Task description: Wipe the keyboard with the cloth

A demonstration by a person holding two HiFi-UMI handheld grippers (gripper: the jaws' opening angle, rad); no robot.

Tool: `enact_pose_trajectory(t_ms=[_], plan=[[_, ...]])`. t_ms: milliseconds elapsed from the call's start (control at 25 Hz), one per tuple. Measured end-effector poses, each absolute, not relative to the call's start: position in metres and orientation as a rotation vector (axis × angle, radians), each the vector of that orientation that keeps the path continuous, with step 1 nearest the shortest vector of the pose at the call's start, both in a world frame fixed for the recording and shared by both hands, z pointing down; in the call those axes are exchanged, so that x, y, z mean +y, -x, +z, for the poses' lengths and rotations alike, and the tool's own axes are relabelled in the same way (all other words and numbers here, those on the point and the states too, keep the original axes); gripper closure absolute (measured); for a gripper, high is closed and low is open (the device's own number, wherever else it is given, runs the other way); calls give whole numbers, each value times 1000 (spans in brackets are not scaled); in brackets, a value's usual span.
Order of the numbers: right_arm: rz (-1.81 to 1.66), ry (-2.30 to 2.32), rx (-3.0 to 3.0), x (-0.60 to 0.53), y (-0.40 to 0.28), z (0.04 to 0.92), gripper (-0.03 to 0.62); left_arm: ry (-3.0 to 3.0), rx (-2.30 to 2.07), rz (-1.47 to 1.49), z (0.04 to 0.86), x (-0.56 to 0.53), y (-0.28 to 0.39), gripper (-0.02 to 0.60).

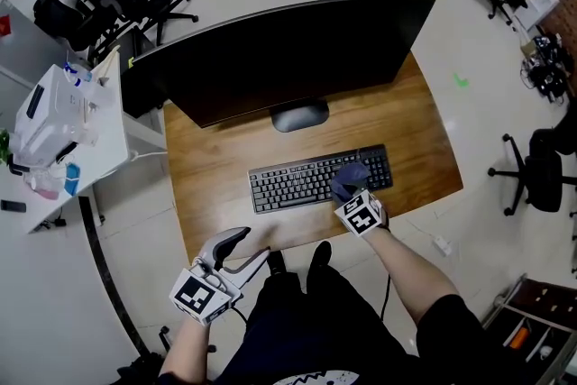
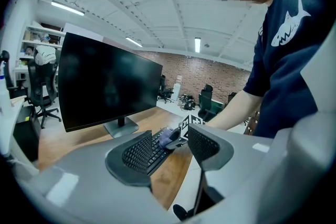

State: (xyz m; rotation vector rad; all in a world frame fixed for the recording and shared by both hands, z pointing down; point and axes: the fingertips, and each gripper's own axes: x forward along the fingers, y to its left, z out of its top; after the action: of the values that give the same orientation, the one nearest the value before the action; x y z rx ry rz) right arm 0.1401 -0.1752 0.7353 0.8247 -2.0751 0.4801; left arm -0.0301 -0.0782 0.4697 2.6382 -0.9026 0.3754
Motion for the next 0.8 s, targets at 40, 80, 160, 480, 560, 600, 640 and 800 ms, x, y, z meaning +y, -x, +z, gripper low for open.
enact_pose_trajectory(t_ms=[40,80,160,480,560,600,640,800], plan=[[480,-793,-2093,-171,-127,735,502,-2638,-902,374,470,-78,31,376],[481,-761,-2110,-167,-114,734,502,-2638,-901,369,470,-78,32,376],[484,-694,-2144,-158,-89,734,503,-2635,-899,368,471,-77,33,377],[506,-570,-2232,-138,-57,726,503,-2637,-898,369,471,-80,31,377],[502,-616,-2249,-143,-71,715,503,-2636,-896,372,471,-81,29,377],[502,-656,-2256,-148,-82,708,503,-2637,-893,370,470,-81,28,377],[504,-704,-2263,-154,-96,700,503,-2639,-889,366,470,-82,26,377],[490,-936,-2254,-192,-166,662,503,-2658,-874,354,468,-86,21,377]])
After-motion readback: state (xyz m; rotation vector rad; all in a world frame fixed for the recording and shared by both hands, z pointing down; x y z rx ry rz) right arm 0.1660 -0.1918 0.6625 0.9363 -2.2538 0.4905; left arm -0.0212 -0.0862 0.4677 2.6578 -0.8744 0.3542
